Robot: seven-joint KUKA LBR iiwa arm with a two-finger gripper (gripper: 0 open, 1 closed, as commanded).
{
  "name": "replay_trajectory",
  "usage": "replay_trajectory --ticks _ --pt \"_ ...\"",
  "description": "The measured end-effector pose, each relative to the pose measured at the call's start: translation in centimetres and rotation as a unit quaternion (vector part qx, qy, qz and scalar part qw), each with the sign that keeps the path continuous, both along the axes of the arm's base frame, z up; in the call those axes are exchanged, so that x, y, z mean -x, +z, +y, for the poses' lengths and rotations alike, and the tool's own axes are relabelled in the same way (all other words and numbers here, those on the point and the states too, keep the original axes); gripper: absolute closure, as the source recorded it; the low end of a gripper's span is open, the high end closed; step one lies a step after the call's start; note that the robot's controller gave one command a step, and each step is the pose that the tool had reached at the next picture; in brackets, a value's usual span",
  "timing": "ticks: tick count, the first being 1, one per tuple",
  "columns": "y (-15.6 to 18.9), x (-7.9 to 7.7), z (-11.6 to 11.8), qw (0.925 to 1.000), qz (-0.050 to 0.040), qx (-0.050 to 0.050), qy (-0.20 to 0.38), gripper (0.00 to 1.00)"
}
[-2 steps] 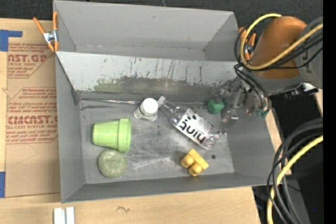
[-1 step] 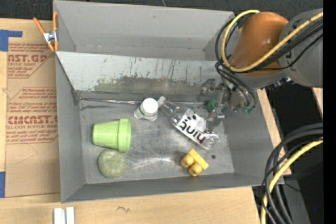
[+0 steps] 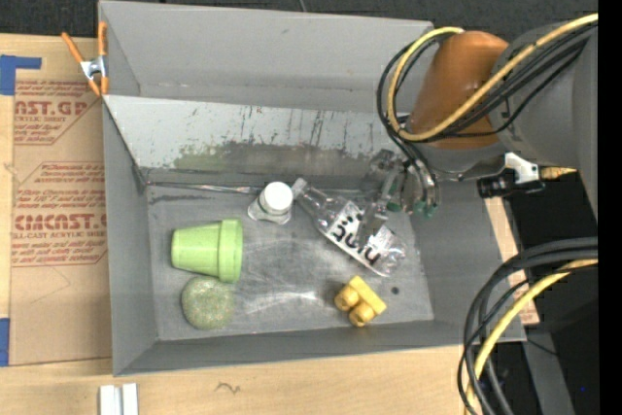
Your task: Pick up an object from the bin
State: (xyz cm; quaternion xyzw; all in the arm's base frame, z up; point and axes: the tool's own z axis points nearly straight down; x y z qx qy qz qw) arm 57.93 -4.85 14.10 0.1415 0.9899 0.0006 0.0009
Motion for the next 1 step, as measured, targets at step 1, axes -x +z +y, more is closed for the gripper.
replay_trajectory --ticks 1 --pt "-3.61 -0.21 1.56 0.9995 0.0004 0.001 -0.031 0.0"
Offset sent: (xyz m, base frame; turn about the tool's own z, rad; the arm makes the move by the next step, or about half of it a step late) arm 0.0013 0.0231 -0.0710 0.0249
